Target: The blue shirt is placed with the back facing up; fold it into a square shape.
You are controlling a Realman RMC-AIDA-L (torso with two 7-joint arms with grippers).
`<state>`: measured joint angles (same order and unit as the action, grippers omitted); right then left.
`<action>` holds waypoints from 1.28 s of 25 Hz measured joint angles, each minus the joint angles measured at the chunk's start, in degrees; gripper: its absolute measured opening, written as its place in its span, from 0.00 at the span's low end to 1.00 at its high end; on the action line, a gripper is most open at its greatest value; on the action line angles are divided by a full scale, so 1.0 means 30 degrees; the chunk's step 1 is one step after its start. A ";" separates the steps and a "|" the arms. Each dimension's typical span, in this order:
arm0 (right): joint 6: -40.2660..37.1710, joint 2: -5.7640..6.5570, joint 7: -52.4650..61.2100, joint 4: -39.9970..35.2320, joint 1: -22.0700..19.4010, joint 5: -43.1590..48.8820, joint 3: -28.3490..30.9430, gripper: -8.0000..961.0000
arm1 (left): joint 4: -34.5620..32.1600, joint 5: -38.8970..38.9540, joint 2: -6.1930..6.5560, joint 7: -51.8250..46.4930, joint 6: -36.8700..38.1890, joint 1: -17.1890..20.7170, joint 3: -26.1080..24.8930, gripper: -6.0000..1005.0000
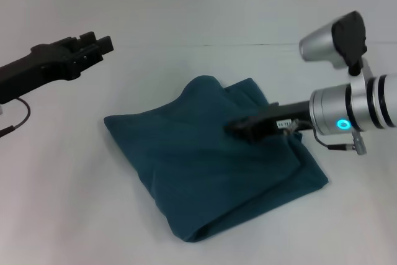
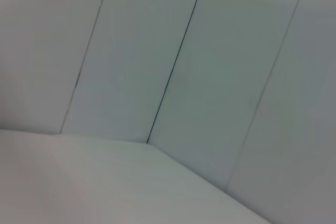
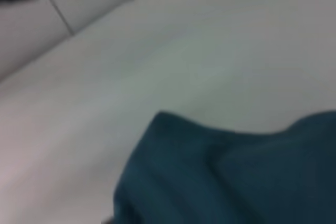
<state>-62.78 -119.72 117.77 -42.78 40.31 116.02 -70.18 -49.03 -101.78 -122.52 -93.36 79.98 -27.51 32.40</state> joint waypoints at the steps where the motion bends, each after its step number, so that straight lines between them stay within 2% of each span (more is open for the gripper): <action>1: -0.0001 0.0009 -0.0209 0.0063 -0.0023 0.0224 -0.0063 0.08 | 0.0016 0.0167 -0.0006 0.0060 0.0025 0.0120 -0.0001 0.47; 8: 0.1075 -0.0151 -0.0998 0.1077 0.0058 0.1393 -0.0741 0.09 | 0.0060 0.0517 -0.0080 0.0525 0.0584 0.0766 0.0018 0.46; 11: 0.1911 -0.0159 -0.1004 0.1118 -0.0099 0.1403 -0.1347 0.09 | -0.0021 0.0468 -0.0117 0.0696 0.1424 0.1080 -0.0008 0.46; 19: 0.4069 -0.0120 -0.1169 0.1373 -0.0232 0.1424 -0.1491 0.10 | -0.0084 0.0442 -0.0092 0.0586 0.3149 0.1447 -0.0426 0.46; 28: 0.4568 -0.0126 -0.2090 0.0945 -0.0041 0.0353 -0.1461 0.11 | -0.0104 0.0337 -0.0072 0.0573 0.3377 0.1532 -0.0441 0.46; 32: 0.2671 -0.0095 -0.2358 0.0544 -0.0124 -0.0127 -0.1477 0.12 | -0.0205 0.0119 -0.0028 0.0621 0.3396 0.1522 -0.0403 0.46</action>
<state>-54.77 -120.01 110.70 -41.15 39.94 115.64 -74.61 -49.64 -101.42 -122.60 -91.50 90.17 -22.95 31.19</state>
